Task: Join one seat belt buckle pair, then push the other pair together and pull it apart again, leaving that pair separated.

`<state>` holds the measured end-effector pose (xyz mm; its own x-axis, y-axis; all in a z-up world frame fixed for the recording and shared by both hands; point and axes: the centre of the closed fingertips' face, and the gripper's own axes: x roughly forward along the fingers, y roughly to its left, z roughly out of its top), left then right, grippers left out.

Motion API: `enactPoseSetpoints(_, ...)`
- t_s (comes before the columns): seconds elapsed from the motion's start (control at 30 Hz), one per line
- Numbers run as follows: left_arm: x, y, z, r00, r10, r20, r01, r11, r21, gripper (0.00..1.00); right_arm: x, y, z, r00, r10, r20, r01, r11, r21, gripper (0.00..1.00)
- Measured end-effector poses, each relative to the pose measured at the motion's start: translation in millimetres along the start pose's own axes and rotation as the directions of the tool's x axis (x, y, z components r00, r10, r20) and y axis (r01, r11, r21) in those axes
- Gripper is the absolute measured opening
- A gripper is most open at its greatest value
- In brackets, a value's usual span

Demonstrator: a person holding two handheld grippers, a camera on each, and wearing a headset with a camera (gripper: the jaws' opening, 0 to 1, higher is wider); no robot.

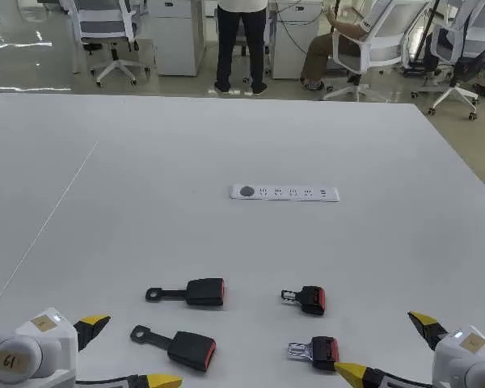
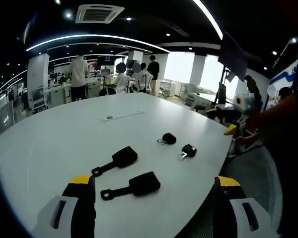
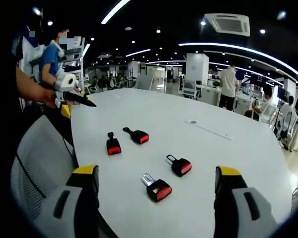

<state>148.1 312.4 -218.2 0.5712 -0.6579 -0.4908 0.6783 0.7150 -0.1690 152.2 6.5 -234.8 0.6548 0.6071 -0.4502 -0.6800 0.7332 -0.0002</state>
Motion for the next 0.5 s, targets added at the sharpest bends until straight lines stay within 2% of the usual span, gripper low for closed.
enactPoseSetpoints(0.07,1.9,0.6,-1.2,1.0,-0.003,0.004,0.003,1.0,-0.017,1.0,-0.2,-1.3,-0.8,0.9999,-0.009,0.008,0.009,1.0,0.006,0.96)
enactPoseSetpoints(0.23,5.6,-0.7,-6.1,0.9998,-0.012,-0.014,0.012,1.0,-0.015,1.0,-0.1,-3.9,-2.8,0.9997,-0.023,0.004,0.023,1.0,0.014,0.95)
enactPoseSetpoints(0.4,7.0,0.5,-6.7,0.9999,-0.012,-0.008,0.012,1.0,-0.026,1.0,1.2,-3.1,-3.6,0.9996,-0.026,0.004,0.026,1.0,0.017,0.95)
enactPoseSetpoints(0.5,8.9,-0.8,-9.0,0.9996,-0.021,-0.019,0.02,1.0,-0.019,1.0,2.4,-3.3,-3.8,0.9995,-0.03,0.007,0.03,0.999,0.028,0.95)
